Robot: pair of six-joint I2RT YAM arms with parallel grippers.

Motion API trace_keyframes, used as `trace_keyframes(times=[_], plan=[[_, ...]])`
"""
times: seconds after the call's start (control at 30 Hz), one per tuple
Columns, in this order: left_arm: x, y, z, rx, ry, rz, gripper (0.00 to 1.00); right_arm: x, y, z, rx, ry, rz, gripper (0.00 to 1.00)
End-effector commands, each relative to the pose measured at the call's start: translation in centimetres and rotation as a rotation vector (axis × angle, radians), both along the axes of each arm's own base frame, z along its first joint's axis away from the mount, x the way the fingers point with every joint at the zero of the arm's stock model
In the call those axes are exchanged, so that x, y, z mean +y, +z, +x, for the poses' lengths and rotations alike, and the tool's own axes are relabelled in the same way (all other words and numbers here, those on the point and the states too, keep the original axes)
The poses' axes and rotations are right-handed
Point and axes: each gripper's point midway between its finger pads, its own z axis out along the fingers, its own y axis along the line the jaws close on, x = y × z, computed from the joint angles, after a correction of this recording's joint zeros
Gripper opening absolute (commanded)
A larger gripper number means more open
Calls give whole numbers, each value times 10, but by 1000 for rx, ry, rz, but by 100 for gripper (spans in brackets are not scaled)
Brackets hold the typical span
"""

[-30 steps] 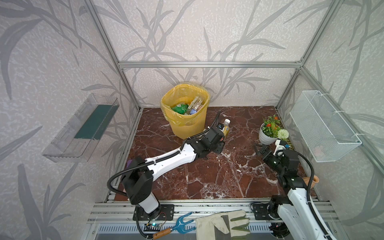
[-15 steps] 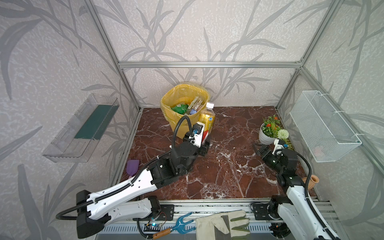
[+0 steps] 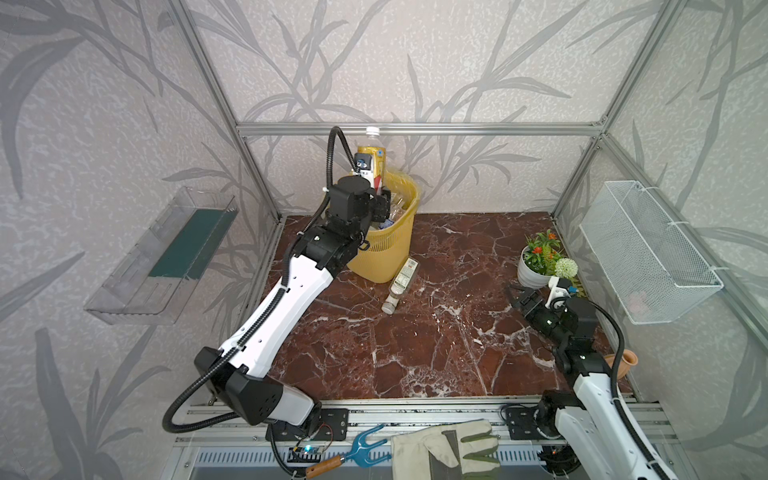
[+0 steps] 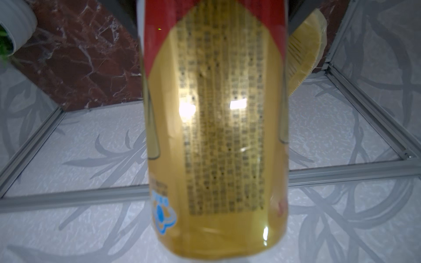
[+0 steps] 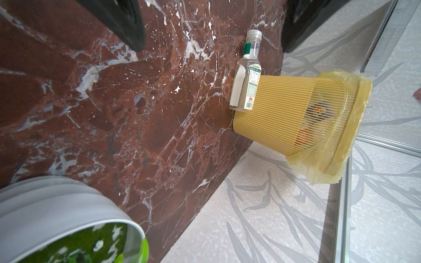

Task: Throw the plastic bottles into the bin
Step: 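Lift the tea bottle over the yellow bin and open the left gripper, then move the left gripper back toward the white-green labelled clear bottle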

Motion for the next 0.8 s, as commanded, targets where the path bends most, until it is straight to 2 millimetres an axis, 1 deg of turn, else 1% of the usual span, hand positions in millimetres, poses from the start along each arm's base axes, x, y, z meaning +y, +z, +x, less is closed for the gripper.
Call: trace_keyframes(times=[0.0,0.03,0.1,0.13,0.17,0.27,0.33,0.4,0.43,0.5,0.6,0.7,0.77], plan=[[-3,-59,-14,202,-20,43,99,-1,17,-1,-46,-3,-23,94],[0,-61,-16,203,-3,40,99,0,18,-1,-49,-1,-22,94],[4,-51,-26,195,-6,13,99,1,19,-1,-45,8,-25,94],[3,-42,-33,168,-39,11,99,1,21,-1,-44,14,-30,94],[3,-32,-35,127,-53,6,99,1,20,0,-38,16,-29,94],[16,4,-53,30,-45,-34,99,3,20,2,-40,20,-18,94],[23,20,-65,-16,-47,-51,99,3,20,2,-42,19,-8,93],[28,26,-77,-39,-52,-65,99,3,19,2,-40,18,-4,93],[27,27,-84,-46,-74,-74,99,3,18,2,-37,18,-4,93],[22,23,-98,-57,-118,-91,99,3,16,2,-31,17,-3,93],[18,4,-119,-67,-125,-60,99,3,15,1,-28,17,-2,93],[8,-31,-135,-35,-131,-3,99,3,13,2,-21,15,1,93],[3,-61,-140,17,-121,13,99,4,13,3,-20,16,4,93]])
